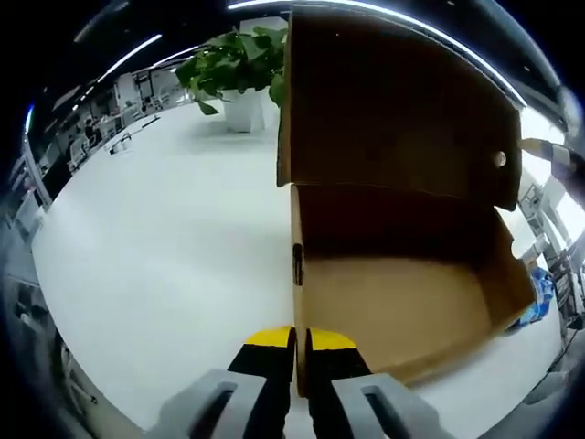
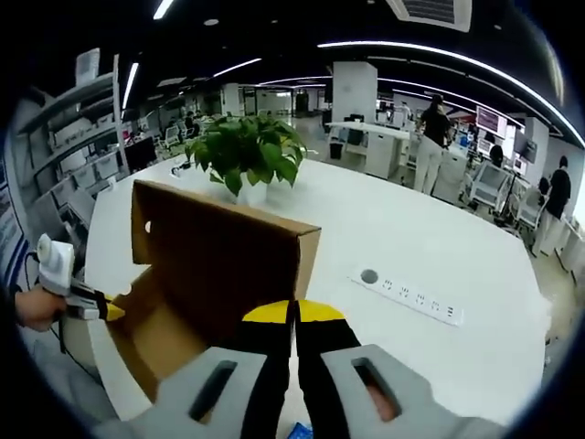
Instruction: Operate the shoe box by opening the lid, removing the specified soft item, and placing it in the target area until the item is outside and the box remains undamaged.
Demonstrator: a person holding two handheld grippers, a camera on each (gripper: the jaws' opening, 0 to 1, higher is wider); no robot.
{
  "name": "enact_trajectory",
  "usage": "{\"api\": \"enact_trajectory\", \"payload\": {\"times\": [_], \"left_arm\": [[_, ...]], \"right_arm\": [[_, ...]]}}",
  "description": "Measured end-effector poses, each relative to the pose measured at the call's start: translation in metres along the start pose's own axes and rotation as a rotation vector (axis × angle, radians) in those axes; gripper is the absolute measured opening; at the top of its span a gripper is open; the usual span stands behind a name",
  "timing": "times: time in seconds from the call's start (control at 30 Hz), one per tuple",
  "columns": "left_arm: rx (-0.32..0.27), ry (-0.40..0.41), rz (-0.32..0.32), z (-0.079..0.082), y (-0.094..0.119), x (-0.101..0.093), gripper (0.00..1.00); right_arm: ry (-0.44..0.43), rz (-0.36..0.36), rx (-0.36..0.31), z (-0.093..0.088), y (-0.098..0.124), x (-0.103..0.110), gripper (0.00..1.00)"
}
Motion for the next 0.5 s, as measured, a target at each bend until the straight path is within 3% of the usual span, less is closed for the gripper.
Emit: {"api": "enact_trajectory", "payload": {"times": [0.5], "left_arm": [[-0.009,0.024,-0.007,0.006,-0.004,0.002,0.04]], "right_arm": [[0.038,-0.007,-0.001,-0.018,0.023,0.022,0.00]]}}
Point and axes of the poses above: the point that each gripper's makers call its tool centre point, and the gripper's own axes: y roughly backward along the fingers, x roughly to its left, z roughly out of its top, the point moved 8 cm from there along y, roughly backward along the fingers, and after that the axes turned 8 degrees about x, right-handed, at the moved point
